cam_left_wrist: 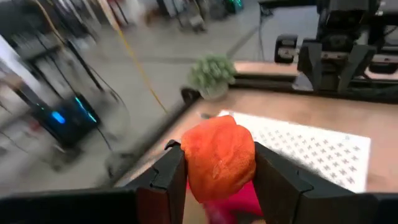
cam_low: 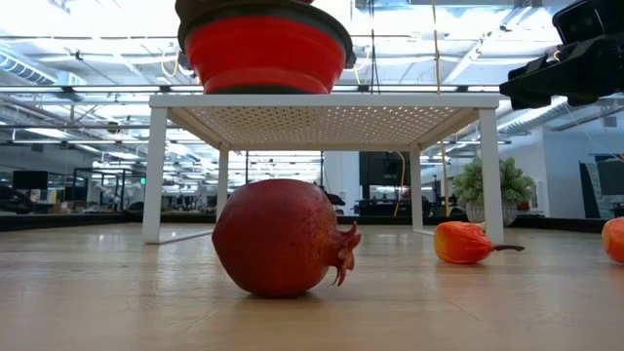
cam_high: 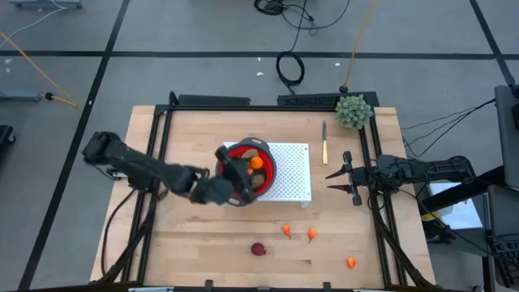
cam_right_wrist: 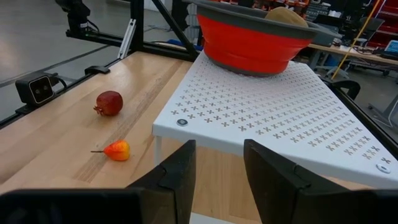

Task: Pick & Place Fruit
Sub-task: Put the orange into the strainer bowl on the shelf

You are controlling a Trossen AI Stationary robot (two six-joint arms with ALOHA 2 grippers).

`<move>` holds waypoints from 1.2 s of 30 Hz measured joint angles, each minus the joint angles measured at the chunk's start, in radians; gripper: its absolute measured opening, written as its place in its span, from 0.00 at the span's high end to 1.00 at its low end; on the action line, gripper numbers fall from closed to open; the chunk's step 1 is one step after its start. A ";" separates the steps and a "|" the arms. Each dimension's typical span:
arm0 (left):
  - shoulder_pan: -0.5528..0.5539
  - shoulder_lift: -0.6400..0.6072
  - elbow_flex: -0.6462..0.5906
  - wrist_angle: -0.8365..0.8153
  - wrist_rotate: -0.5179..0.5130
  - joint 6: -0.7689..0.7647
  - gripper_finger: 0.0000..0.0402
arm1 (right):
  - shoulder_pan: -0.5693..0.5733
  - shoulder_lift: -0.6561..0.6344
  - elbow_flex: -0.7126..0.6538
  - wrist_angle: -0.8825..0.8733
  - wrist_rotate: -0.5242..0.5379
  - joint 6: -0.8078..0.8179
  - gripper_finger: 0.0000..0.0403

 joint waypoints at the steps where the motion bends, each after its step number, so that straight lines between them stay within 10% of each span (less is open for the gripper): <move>1: 0.017 -0.023 0.000 -0.050 0.038 -0.045 0.63 | 0.000 0.000 0.000 0.001 0.000 -0.001 0.68; 13: 0.191 -0.098 0.001 -0.238 0.407 -0.255 0.63 | 0.000 0.000 0.000 0.001 0.031 -0.018 0.68; 28: 0.169 -0.004 0.114 -0.267 0.416 -0.176 0.63 | 0.000 0.001 0.000 0.001 0.053 -0.022 0.68; 36: 0.186 0.169 0.342 -0.570 0.405 -0.238 0.63 | 0.000 0.004 0.000 -0.007 0.052 -0.022 0.68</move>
